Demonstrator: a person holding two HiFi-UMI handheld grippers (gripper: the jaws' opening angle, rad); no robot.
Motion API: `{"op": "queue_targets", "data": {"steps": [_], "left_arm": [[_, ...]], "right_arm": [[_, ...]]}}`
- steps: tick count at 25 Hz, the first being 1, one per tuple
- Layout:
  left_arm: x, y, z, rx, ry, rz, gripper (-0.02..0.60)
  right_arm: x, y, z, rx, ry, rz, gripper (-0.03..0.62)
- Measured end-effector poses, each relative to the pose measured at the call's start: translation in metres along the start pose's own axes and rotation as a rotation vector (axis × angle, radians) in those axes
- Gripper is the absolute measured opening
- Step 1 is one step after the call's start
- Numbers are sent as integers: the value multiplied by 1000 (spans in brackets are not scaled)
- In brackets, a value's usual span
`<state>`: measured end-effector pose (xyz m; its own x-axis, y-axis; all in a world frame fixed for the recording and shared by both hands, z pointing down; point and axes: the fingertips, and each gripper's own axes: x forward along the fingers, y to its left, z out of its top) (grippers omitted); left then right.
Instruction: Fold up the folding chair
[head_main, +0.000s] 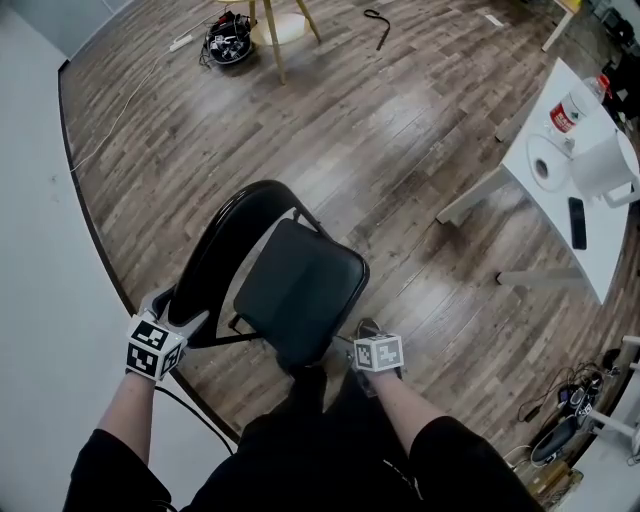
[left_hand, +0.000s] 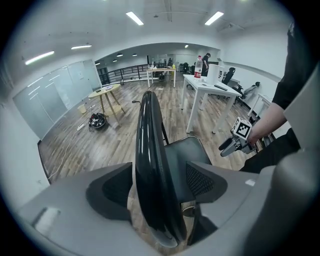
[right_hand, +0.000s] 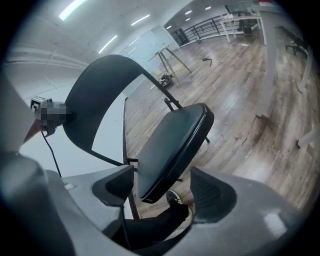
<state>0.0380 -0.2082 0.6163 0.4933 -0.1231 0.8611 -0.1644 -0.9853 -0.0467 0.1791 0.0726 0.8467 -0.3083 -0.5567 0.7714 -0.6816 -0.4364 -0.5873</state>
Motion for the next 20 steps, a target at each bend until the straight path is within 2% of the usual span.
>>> {"op": "queue_targets", "data": {"steps": [7,12,15,20], "left_arm": [[6,-1,-3,6,22,-12,347],[12,-4,-4,15,38,-25,347],[15,-3,-5,42,41,-34,347],[15,-2,0,77,42,-47,347]], "right_arm": [[31,-18,-3,134,-7,20,342],[54,-36,-6,293,-13,23,344],[65,-39,-3,378,-38,45,350],[77,-40,3,451,-70,88,353]]}}
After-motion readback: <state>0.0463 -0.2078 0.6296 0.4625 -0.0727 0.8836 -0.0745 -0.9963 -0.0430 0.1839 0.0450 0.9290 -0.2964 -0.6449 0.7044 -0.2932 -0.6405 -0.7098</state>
